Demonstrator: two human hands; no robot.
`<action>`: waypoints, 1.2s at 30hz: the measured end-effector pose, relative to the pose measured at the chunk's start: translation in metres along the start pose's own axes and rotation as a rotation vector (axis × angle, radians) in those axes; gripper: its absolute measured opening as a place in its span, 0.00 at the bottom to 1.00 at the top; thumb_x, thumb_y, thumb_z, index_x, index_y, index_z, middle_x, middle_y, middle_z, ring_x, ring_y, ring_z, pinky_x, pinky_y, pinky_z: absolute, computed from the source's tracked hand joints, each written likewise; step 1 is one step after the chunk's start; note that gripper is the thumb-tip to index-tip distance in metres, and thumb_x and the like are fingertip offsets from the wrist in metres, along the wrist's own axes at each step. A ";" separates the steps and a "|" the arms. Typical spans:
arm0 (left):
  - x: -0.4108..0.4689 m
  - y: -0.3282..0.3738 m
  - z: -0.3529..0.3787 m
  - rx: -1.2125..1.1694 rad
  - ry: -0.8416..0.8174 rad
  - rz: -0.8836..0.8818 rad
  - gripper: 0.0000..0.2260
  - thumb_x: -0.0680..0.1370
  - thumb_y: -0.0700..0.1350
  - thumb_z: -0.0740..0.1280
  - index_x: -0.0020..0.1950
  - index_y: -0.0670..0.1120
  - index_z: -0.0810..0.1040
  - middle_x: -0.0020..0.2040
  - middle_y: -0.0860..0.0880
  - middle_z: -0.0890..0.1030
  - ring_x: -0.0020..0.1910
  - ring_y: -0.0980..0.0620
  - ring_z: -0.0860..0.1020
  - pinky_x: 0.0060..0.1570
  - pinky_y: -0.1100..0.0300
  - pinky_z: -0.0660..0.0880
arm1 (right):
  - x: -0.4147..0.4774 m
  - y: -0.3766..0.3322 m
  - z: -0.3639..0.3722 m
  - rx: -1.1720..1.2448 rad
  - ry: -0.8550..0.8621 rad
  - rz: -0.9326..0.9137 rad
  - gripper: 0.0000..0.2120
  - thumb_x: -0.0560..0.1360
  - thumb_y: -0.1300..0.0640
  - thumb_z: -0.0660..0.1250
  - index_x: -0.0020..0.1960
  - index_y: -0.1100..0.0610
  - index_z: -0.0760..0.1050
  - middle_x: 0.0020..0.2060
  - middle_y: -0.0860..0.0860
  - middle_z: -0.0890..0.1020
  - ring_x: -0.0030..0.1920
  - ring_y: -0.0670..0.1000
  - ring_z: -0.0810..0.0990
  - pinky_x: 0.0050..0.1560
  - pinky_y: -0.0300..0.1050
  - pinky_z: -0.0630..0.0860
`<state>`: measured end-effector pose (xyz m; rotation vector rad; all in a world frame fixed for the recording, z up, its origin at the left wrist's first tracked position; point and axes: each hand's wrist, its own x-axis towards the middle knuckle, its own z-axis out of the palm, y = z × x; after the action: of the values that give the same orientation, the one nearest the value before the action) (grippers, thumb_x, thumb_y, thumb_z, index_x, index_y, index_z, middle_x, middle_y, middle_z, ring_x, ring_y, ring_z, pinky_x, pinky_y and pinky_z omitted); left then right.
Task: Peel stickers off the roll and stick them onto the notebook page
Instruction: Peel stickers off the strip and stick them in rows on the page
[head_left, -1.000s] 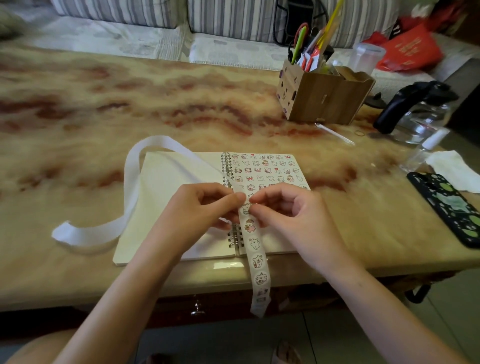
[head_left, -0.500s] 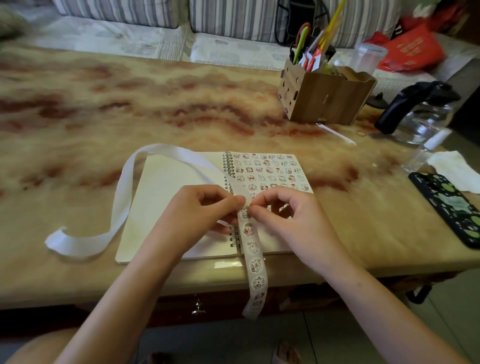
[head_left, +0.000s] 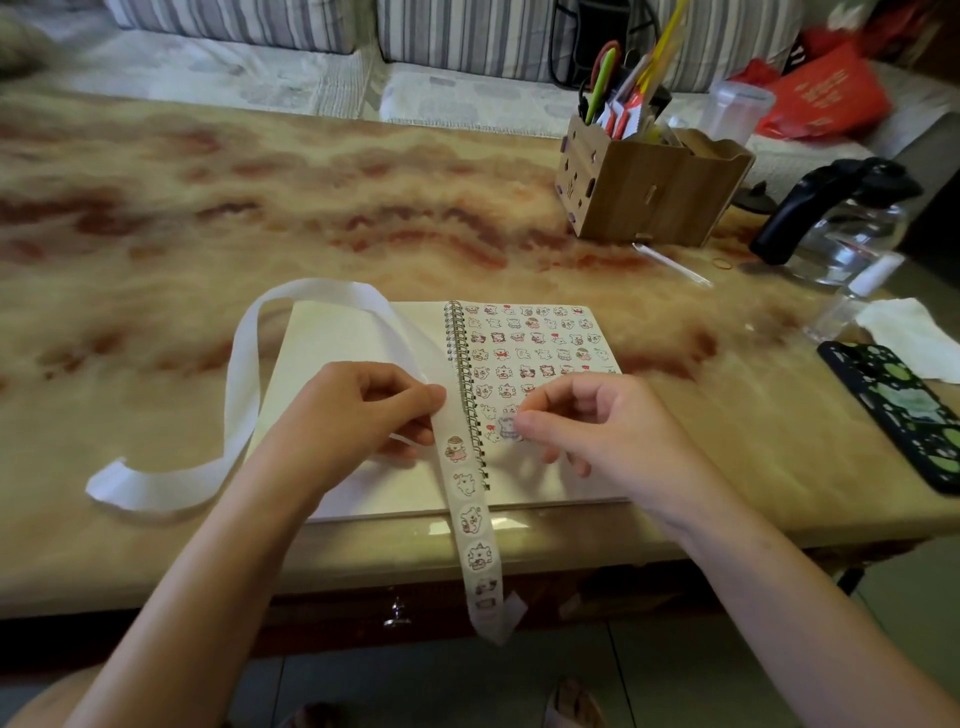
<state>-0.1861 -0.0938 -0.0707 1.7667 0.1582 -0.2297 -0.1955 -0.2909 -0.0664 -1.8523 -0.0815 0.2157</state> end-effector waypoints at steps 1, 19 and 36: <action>0.000 0.000 0.000 -0.001 -0.001 -0.004 0.07 0.74 0.41 0.70 0.40 0.37 0.80 0.31 0.48 0.83 0.29 0.57 0.81 0.31 0.64 0.80 | 0.000 0.001 0.001 -0.008 -0.011 0.028 0.02 0.69 0.61 0.74 0.39 0.55 0.81 0.31 0.48 0.83 0.30 0.42 0.77 0.26 0.30 0.68; 0.003 -0.004 0.004 0.011 -0.005 -0.010 0.07 0.75 0.40 0.69 0.40 0.37 0.80 0.33 0.44 0.83 0.29 0.56 0.81 0.33 0.64 0.79 | 0.002 0.008 0.010 -0.111 -0.013 0.115 0.04 0.69 0.61 0.74 0.36 0.57 0.82 0.31 0.52 0.81 0.24 0.40 0.71 0.26 0.33 0.70; 0.004 -0.006 0.004 0.035 -0.006 0.002 0.08 0.75 0.41 0.69 0.42 0.36 0.81 0.37 0.41 0.84 0.30 0.55 0.81 0.34 0.63 0.79 | 0.003 0.009 0.008 -0.159 -0.009 0.125 0.02 0.68 0.61 0.75 0.38 0.58 0.82 0.38 0.60 0.84 0.25 0.40 0.72 0.28 0.34 0.71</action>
<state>-0.1839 -0.0965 -0.0781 1.8007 0.1488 -0.2381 -0.1945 -0.2855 -0.0776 -2.0169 0.0118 0.3122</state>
